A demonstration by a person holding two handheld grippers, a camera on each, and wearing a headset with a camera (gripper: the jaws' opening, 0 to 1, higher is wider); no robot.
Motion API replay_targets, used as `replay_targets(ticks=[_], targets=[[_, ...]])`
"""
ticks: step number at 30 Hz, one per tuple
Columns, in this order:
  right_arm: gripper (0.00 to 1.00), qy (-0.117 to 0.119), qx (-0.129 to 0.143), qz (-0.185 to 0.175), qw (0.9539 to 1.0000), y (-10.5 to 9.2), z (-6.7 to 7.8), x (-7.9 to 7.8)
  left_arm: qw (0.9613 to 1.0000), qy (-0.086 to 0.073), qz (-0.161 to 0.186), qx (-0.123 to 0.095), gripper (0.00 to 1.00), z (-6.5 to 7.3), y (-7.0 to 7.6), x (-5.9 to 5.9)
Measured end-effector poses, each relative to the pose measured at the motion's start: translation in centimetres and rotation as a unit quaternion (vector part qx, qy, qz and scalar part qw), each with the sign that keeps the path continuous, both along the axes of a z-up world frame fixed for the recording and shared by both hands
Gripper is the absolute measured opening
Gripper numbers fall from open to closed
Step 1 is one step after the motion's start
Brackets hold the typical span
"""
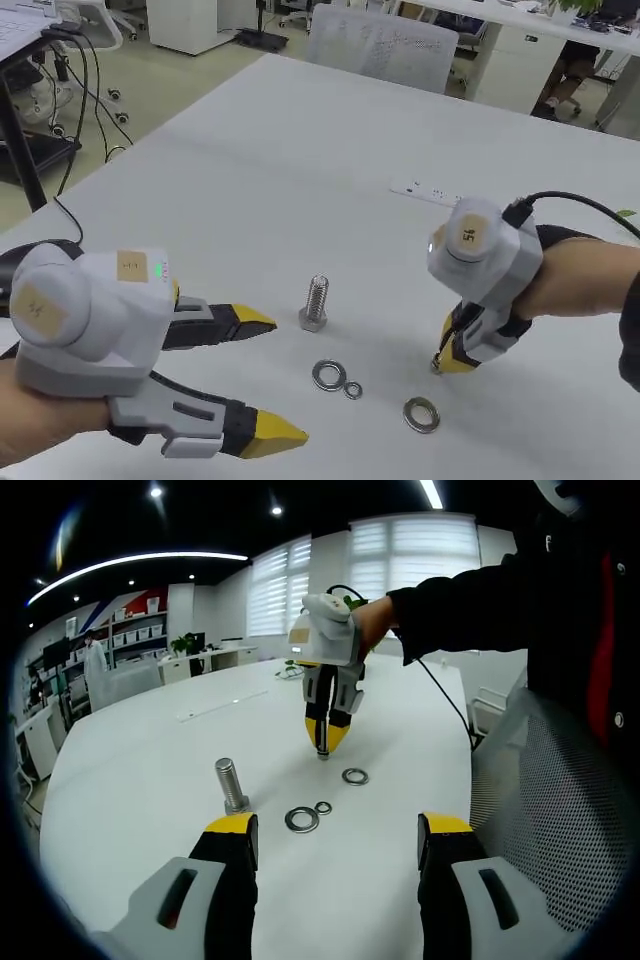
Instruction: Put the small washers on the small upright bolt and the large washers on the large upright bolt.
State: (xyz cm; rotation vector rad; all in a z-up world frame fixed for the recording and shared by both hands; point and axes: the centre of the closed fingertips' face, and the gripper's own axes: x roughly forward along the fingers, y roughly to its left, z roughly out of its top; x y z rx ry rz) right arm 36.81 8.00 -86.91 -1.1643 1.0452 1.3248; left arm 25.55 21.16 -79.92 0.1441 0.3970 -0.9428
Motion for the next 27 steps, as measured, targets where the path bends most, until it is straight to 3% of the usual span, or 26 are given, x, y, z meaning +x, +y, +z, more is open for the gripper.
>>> replay_targets(ticks=[12, 27], targets=[[0.14, -0.002, -0.001, 0.004, 1.0000, 0.05, -0.04, -0.05, 1.0000, 0.000, 0.000, 0.000, 0.64, -0.11, 0.01, 0.09], [0.35, 0.003, 0.003, -0.012, 0.9999, -0.08, 0.27, -0.25, 1.0000, 0.001, -0.003, 0.000, 0.64, -0.10, -0.12, -0.03]])
